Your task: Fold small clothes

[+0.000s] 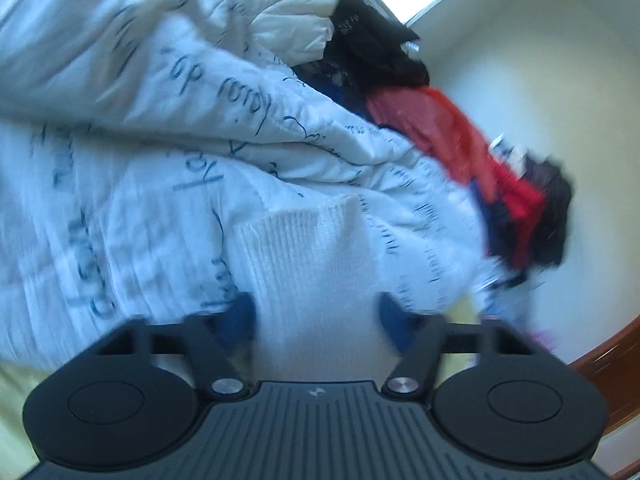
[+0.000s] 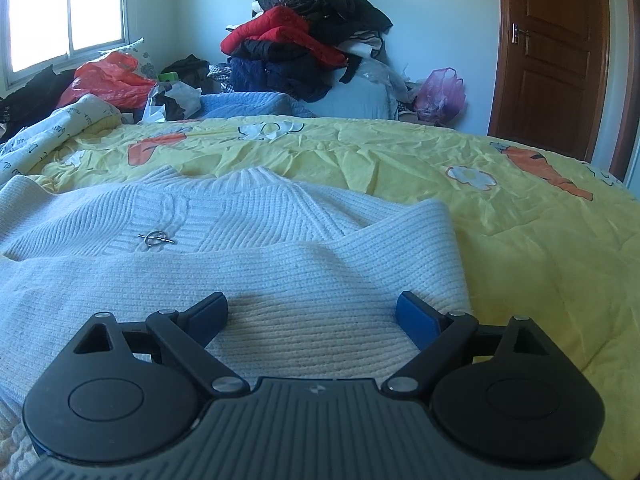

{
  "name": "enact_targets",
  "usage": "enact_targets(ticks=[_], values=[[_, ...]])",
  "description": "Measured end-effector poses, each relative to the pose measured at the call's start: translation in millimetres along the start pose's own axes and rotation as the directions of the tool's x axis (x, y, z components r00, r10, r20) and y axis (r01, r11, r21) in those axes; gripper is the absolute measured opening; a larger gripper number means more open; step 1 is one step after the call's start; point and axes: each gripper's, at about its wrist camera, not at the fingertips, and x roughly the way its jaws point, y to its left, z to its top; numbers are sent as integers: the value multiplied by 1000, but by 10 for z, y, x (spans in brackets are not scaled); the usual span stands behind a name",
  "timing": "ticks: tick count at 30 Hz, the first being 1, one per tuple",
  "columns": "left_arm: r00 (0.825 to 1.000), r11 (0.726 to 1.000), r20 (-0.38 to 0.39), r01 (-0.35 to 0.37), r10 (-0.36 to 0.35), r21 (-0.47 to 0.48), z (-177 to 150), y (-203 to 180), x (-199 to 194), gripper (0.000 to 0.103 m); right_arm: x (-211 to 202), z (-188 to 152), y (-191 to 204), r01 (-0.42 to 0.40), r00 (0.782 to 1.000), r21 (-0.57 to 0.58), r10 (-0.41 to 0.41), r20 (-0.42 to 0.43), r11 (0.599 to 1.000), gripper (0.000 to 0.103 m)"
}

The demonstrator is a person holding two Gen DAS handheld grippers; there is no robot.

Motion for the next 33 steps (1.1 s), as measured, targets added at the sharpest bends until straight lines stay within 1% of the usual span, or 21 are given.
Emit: enact_targets(ticks=[2,4,6,8,11,13,14,15,16,18,20,22,23,24,25,26,27,28,29,31,33], values=[[994,991,6,-107,106,83,-27,-73,33,21,-1,0,0,0,1000,-1,0,0,1000,91],[990,981,32,-138,135,138,-62,-142,-21,12,-2,0,-1,0,1000,0,0,0,1000,91],[986,969,89,-154,139,194,-112,-280,-156,9,-5,2,-3,-1,1000,1,1,1,1000,91],[983,955,154,-139,101,262,-194,-507,-358,8,-6,0,-4,-2,1000,2,2,2,1000,91],[980,932,196,-37,-37,361,-460,-993,-713,8,-8,1,-6,-5,1000,5,5,3,1000,92],[972,887,185,42,-142,459,-806,-1370,-931,8,-10,1,-6,-7,1000,6,7,4,1000,92],[966,854,172,79,-193,514,-1023,-1550,-1019,8,-12,-2,-6,-7,1000,7,7,5,1000,92],[957,810,142,129,-252,572,-1314,-1743,-1112,8,-12,-2,-4,-7,1000,7,7,5,1000,92],[951,780,109,169,-291,603,-1519,-1874,-1140,8,-12,-2,-6,-7,1000,7,7,5,1000,91],[936,709,-7,271,-352,650,-2057,-2101,-1195,8,-14,1,-13,-10,1000,11,10,7,1000,91],[922,652,-151,360,-355,667,-2623,-2254,-1161,8,-17,1,-25,-15,1000,19,15,9,1000,91],[912,618,-273,409,-307,672,-3070,-2307,-1077,9,-21,0,-39,-22,1000,28,21,11,999,91],[908,596,-327,419,-263,685,-3264,-2326,-1025,10,-19,2,-45,-24,1000,32,24,11,999,91],[913,572,-348,406,-215,713,-3432,-2328,-1004,14,-18,3,-47,-25,1000,34,25,10,999,91],[923,545,-326,385,-206,745,-3533,-2299,-1046,17,-19,1,-55,-25,1000,34,25,10,999,91],[925,513,-302,380,-232,770,-3570,-2259,-1137,27,-19,0,-53,-25,1000,34,25,10,999,91],[918,496,-307,394,-251,774,-3560,-2226,-1214,49,-19,0,-54,-25,1000,34,25,11,999,91],[909,489,-319,414,-268,768,-3509,-2176,-1283,63,-19,0,-56,-27,1000,36,27,11,999,92],[906,487,-306,417,-293,767,-3444,-2096,-1375,83,-19,1,-60,-31,999,39,31,11,999,92],[907,492,-224,386,-357,780,-3347,-1928,-1589,86,-20,-2,-64,-38,999,43,38,12,998,93],[907,507,-198,377,-371,776,-3203,-1770,-1638,91,-19,-6,-55,-38,999,43,37,11,998,93]])
